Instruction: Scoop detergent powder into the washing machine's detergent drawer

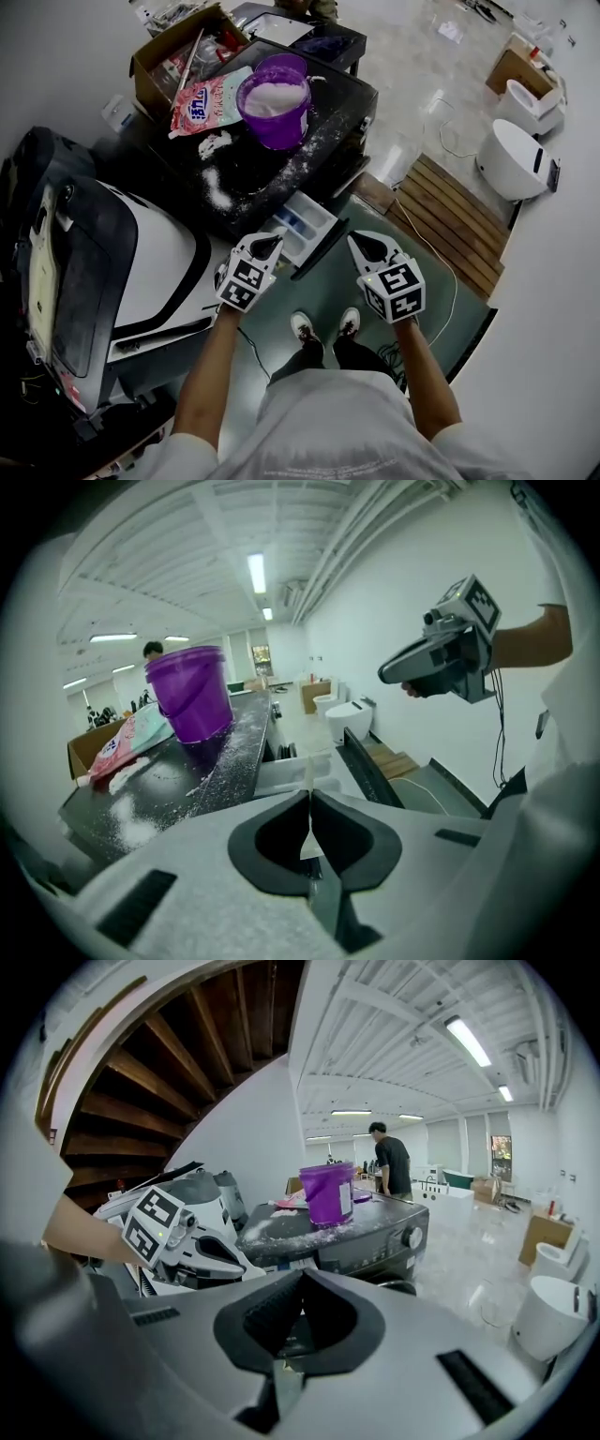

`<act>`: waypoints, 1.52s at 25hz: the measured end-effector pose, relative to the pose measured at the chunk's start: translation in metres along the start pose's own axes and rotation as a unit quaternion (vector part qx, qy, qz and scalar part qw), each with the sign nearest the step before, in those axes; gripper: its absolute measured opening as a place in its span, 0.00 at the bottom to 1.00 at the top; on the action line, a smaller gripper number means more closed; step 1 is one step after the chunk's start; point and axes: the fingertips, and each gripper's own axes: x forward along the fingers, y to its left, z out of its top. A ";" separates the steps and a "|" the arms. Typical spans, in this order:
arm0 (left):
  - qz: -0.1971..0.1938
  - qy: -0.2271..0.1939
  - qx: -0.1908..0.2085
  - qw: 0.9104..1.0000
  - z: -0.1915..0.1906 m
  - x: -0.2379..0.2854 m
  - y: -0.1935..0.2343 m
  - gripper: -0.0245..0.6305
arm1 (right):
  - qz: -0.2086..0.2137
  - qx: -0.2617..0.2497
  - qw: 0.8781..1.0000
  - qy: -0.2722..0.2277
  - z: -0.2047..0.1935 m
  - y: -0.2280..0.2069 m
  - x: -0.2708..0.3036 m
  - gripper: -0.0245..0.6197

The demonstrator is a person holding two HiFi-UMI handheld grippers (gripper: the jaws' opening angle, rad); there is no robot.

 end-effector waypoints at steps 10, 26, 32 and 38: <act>0.021 0.044 0.154 0.987 -0.013 0.017 -0.017 0.06 | -0.007 0.020 1.000 0.000 -0.025 -0.013 -0.014 0.05; 0.139 0.091 0.354 0.920 -0.015 0.020 -0.021 0.06 | 0.014 -0.014 1.000 -0.002 -0.042 -0.024 -0.023 0.05; 0.150 0.037 0.327 0.932 0.001 0.011 -0.025 0.06 | 0.016 -0.025 1.000 0.000 -0.038 -0.023 -0.025 0.05; 0.129 -0.002 0.229 0.965 -0.005 0.008 -0.019 0.06 | 0.019 -0.025 0.999 0.002 -0.037 -0.016 -0.020 0.05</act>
